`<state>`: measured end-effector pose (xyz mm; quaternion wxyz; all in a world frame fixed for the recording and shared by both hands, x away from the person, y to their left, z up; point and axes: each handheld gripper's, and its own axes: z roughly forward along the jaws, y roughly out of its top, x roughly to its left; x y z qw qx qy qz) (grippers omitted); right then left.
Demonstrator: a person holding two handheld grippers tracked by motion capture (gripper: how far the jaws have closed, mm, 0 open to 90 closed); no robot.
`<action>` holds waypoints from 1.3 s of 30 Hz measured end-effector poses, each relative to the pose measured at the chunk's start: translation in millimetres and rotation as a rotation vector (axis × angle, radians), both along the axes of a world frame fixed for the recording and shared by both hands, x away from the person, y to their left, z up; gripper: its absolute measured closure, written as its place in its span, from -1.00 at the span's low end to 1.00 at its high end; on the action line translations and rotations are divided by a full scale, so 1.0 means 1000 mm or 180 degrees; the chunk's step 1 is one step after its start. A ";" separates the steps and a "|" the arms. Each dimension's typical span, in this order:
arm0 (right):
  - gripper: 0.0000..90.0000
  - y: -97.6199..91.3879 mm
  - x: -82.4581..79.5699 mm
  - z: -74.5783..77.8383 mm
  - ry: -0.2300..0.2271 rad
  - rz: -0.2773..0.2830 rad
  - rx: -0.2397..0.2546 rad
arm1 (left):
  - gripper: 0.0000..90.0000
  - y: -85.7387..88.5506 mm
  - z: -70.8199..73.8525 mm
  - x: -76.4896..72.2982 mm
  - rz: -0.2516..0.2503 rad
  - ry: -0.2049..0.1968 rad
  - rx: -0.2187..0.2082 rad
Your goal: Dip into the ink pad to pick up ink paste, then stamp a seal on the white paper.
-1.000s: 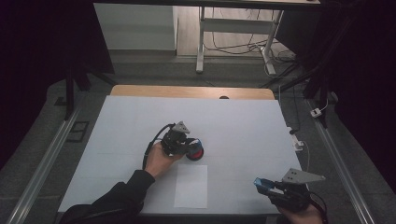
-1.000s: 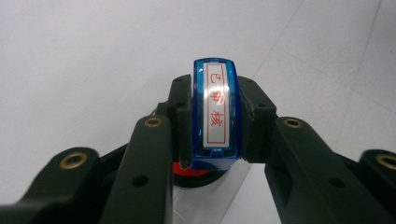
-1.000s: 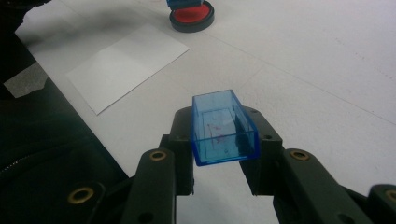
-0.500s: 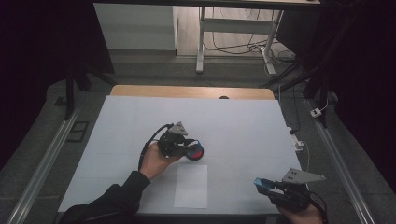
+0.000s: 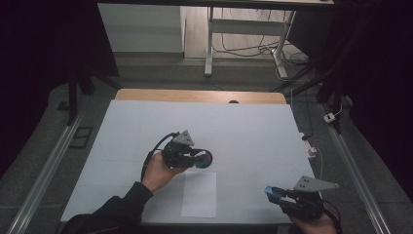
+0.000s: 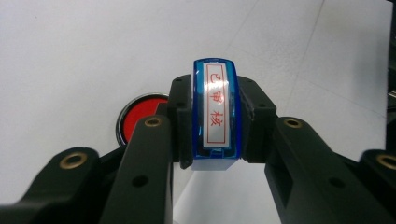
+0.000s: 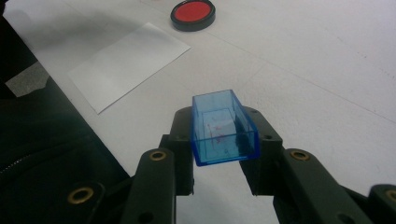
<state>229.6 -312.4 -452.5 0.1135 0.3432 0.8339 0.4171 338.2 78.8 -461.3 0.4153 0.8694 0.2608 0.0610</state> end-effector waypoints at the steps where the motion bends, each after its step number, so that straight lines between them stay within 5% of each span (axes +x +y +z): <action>1: 0.53 0.000 0.000 0.000 -0.0002 -0.0010 -0.0011 | 0.55 0.000 0.000 -0.001 0.0001 -0.0001 -0.0008; 23: 0.53 0.001 0.000 0.000 0.0003 -0.0007 0.0000 | 0.55 0.024 0.014 -0.033 -0.0098 0.0066 -0.0179; 39: 0.53 0.001 0.000 0.000 0.0001 -0.0010 -0.0013 | 0.55 0.019 0.005 -0.050 -0.0182 0.0064 -0.0098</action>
